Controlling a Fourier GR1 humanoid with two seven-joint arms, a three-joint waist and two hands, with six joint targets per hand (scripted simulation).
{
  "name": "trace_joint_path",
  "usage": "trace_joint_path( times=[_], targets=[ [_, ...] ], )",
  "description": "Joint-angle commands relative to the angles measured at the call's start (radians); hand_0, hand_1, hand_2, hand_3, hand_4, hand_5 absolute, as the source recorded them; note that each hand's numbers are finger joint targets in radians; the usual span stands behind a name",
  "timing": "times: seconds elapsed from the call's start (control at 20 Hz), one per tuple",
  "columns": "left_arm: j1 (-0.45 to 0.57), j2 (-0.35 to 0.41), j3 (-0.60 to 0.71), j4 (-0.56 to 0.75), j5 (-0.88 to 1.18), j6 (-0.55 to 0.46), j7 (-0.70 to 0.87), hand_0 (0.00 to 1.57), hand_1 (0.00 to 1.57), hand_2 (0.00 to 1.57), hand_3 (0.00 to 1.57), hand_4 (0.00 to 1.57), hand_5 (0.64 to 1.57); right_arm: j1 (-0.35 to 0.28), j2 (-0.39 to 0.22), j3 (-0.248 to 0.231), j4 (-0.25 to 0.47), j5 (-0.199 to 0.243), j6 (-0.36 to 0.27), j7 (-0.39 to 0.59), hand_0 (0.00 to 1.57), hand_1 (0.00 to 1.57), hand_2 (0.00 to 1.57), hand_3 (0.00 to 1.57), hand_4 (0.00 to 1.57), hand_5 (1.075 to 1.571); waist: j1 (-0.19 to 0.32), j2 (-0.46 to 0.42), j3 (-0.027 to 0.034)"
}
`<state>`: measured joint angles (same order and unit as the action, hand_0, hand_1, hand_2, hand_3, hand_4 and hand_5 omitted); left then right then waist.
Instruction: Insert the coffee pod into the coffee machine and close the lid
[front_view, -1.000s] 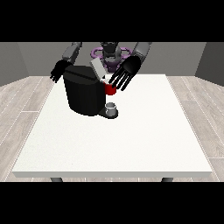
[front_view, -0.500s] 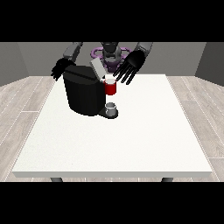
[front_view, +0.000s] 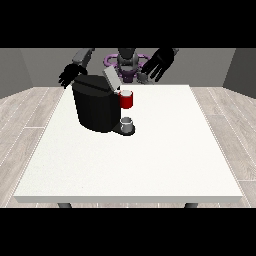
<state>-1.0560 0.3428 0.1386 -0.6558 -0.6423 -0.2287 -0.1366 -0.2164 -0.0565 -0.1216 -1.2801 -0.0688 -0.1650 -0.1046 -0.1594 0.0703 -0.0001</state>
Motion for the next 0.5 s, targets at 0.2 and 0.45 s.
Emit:
trace_joint_path(
  times=[0.2, 0.45],
  targets=[
    [0.215, -0.156, 0.194, 0.003, 0.255, 0.009, -0.091, 0.0, 0.0, 0.0, 0.0, 0.0, 1.571, 0.106, -0.013, -0.002, -0.033, -0.014, 0.021, 0.033, 0.0, 0.0, 0.0, 0.0, 0.4, 1.571, 0.081, -0.173, -0.0016],
    [0.322, -0.251, 0.182, -0.049, 0.295, 0.014, -0.078, 0.0, 0.0, 0.0, 0.0, 0.0, 1.571, 0.181, -0.083, -0.015, -0.011, 0.013, 0.065, -0.021, 0.0, 0.0, 0.0, 0.0, 0.36, 1.571, 0.16, -0.281, 0.0001]
  ],
)
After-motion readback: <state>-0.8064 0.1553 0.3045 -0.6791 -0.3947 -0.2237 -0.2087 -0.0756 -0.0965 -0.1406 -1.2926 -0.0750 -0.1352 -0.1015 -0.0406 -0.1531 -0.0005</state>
